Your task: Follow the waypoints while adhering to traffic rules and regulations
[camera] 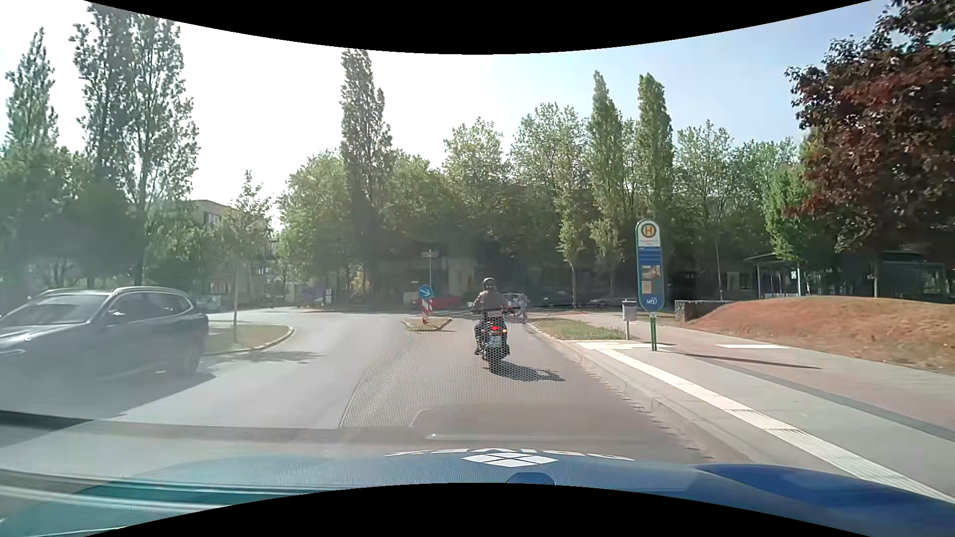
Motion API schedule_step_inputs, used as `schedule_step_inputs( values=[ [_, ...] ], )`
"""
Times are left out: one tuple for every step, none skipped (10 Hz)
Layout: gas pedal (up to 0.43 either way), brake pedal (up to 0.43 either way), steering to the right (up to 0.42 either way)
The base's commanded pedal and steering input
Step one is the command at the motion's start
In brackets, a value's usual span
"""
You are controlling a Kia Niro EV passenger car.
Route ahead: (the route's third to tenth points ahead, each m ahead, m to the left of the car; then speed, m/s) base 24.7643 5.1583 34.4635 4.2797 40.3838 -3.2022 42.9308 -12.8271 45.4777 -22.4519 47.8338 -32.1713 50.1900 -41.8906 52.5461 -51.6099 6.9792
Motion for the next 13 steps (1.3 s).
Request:
schedule_step_inputs(
  values=[
    [0.000,0.140,-0.001],
    [0.000,0.140,-0.001],
    [0.000,0.134,-0.001],
    [0.000,0.134,-0.001],
    [0.000,0.140,-0.001],
    [0.000,0.140,-0.001],
    [0.000,0.140,-0.001],
    [0.000,0.140,-0.001],
    [0.000,0.134,-0.001],
    [0.000,0.116,-0.003],
    [0.000,0.116,-0.007],
    [0.000,0.128,-0.007],
    [0.000,0.134,-0.008]
  ],
)
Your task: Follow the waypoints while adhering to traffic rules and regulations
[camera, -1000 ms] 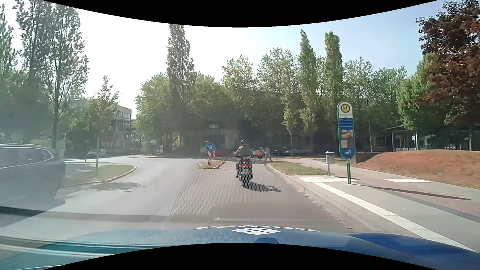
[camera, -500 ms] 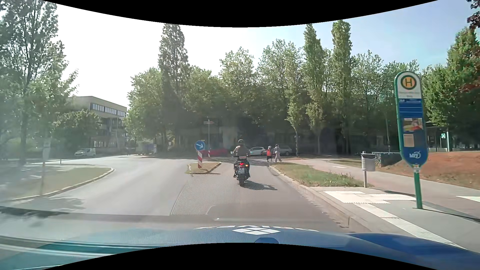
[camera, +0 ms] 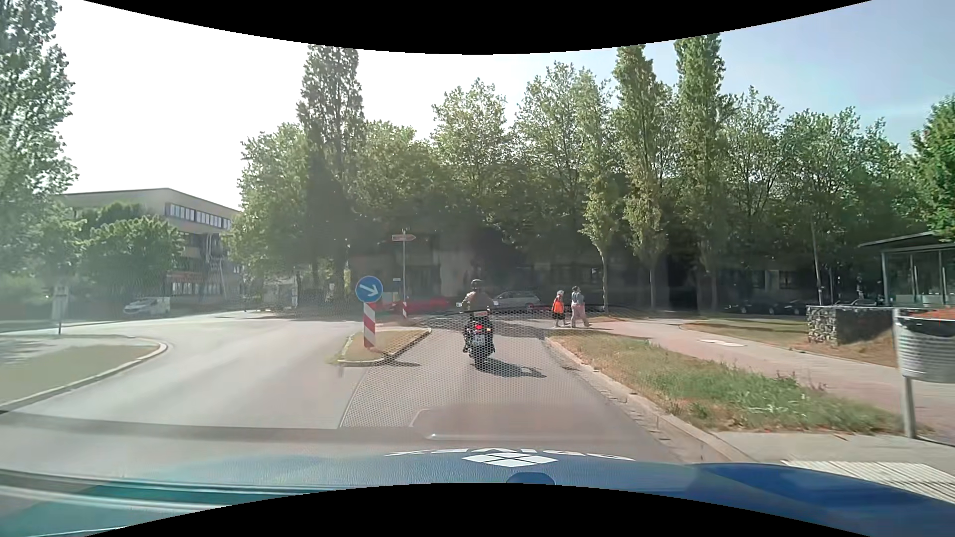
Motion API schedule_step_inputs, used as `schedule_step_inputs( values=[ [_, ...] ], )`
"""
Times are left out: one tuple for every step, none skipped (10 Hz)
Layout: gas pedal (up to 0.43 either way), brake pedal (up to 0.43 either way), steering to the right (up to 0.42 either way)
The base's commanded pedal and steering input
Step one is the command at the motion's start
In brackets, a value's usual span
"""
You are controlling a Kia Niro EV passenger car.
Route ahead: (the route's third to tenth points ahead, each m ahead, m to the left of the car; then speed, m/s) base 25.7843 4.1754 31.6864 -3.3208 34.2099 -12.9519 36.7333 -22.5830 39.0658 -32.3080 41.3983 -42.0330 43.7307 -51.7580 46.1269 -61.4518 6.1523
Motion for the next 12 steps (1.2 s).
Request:
schedule_step_inputs(
  values=[
    [0.000,0.134,-0.009],
    [0.000,0.134,-0.009],
    [0.000,0.128,-0.009],
    [0.000,0.128,-0.009],
    [0.000,0.122,-0.005],
    [0.000,0.116,-0.004],
    [0.000,0.098,-0.004],
    [0.000,0.073,-0.004],
    [0.000,0.043,-0.003],
    [0.000,0.000,-0.003],
    [0.000,0.000,-0.003],
    [0.000,0.000,-0.004]
  ],
)
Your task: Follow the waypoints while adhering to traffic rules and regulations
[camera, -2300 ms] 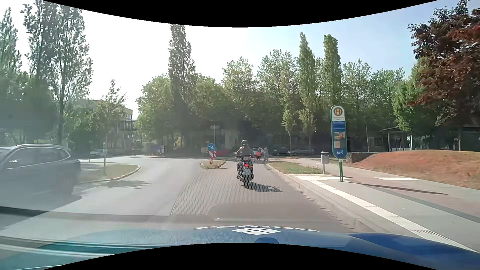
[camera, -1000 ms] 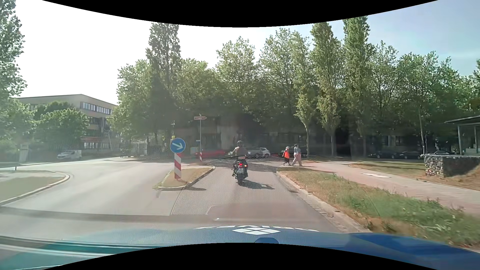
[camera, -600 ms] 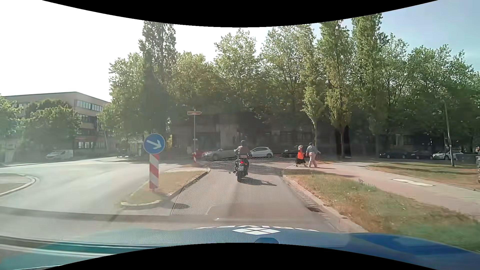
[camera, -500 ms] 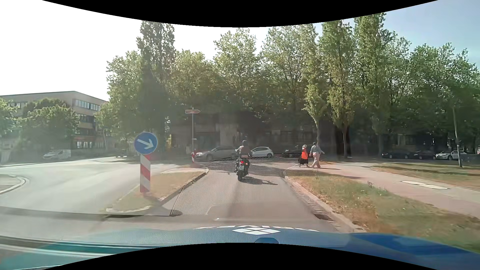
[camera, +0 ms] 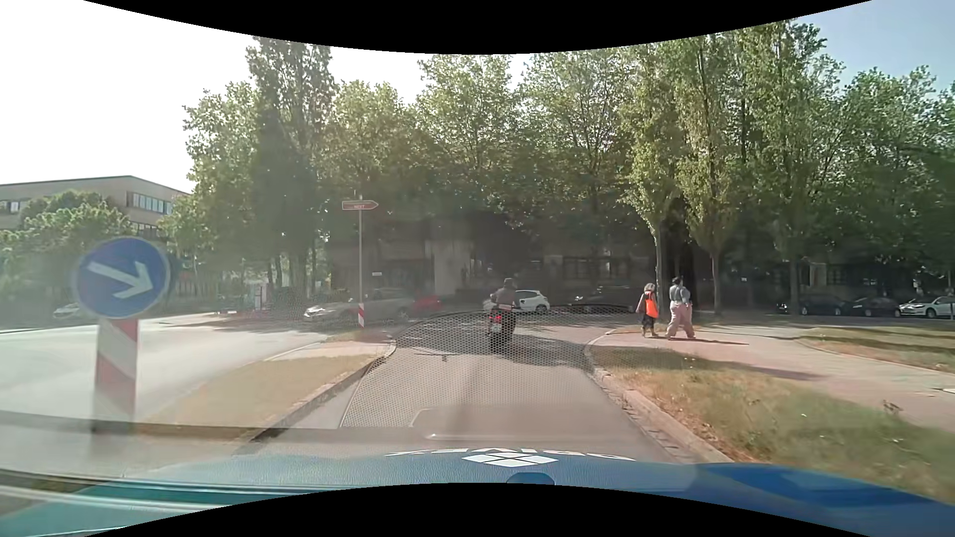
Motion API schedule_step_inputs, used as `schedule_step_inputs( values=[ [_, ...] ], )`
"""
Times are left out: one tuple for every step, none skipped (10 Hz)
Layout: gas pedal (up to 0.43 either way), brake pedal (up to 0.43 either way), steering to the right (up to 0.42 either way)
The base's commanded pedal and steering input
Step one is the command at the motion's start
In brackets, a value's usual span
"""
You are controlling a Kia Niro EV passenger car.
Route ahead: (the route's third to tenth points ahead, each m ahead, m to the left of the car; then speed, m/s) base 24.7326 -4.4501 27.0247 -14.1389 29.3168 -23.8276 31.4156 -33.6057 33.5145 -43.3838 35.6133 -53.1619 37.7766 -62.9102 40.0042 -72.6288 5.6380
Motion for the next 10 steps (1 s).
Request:
schedule_step_inputs(
  values=[
    [0.000,0.000,-0.004],
    [0.000,0.000,-0.004],
    [0.000,0.000,-0.004],
    [0.008,0.000,-0.005],
    [0.028,0.000,-0.005],
    [0.039,0.000,-0.005],
    [0.039,0.000,-0.005],
    [0.039,0.000,-0.005],
    [0.039,0.000,-0.005],
    [0.039,0.000,-0.001]
  ],
)
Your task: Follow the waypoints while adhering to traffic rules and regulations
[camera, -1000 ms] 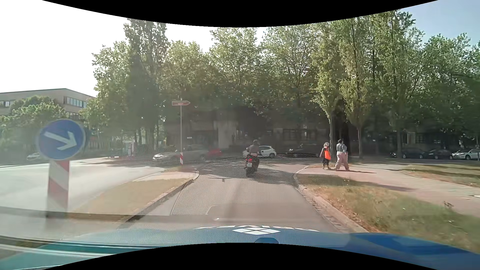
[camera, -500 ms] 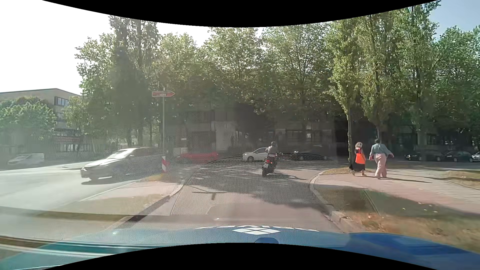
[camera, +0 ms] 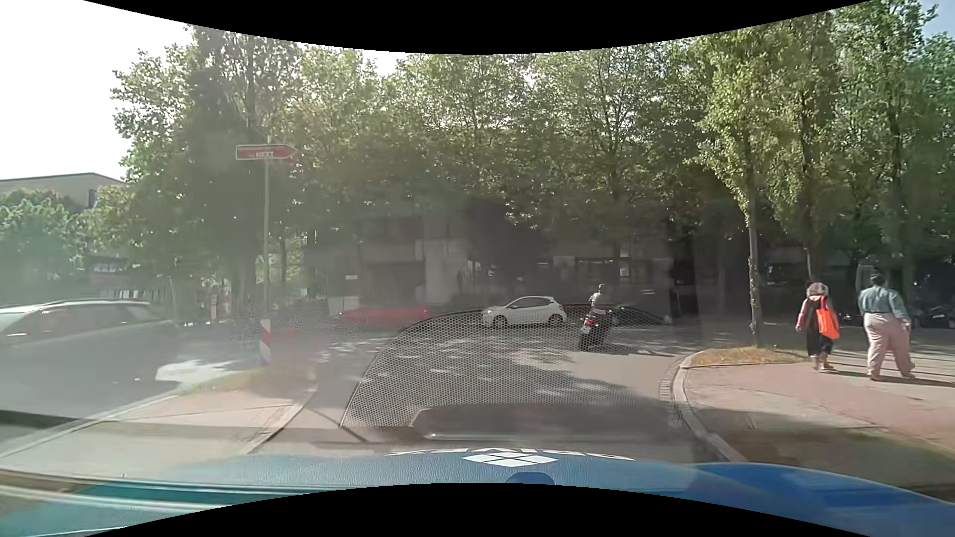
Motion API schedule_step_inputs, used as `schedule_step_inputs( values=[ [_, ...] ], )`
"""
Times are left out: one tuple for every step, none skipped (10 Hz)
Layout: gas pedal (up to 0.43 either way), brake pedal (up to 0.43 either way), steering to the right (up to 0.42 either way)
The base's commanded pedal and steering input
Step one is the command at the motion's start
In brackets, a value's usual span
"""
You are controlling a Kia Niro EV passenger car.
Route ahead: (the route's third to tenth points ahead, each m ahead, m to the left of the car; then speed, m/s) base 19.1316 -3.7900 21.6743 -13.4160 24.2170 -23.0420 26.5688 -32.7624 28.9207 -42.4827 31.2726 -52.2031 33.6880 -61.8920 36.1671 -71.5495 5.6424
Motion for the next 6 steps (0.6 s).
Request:
schedule_step_inputs(
  values=[
    [0.039,0.000,0.003],
    [0.020,0.000,0.003],
    [0.000,0.000,0.004],
    [0.000,0.000,0.009],
    [0.000,0.000,0.020],
    [0.000,0.000,0.037]
  ],
)
